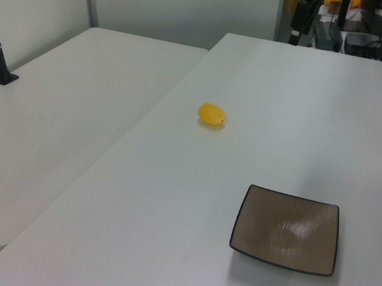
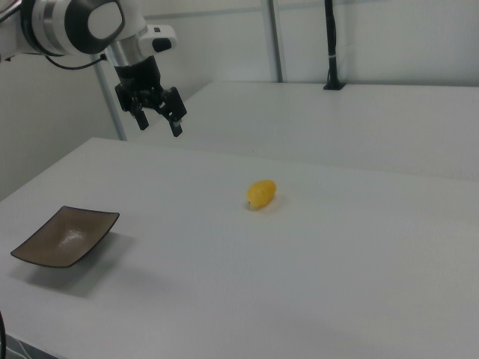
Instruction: Put potatoes on a ceramic plate
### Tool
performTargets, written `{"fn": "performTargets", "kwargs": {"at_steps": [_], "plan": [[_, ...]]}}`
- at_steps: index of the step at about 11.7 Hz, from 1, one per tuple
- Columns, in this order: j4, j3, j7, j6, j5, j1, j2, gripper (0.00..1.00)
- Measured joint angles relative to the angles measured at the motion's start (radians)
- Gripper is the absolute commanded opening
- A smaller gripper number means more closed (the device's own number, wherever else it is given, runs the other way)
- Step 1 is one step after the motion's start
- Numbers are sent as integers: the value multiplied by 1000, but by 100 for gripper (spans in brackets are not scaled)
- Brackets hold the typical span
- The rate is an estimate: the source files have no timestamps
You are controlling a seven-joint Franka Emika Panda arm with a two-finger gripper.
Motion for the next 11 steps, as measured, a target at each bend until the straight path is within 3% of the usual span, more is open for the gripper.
{"fn": "performTargets", "kwargs": {"at_steps": [8,11], "plan": [[-14,5,0,0,0,2,-8,100],[21,7,11,28,0,9,31,100]]}}
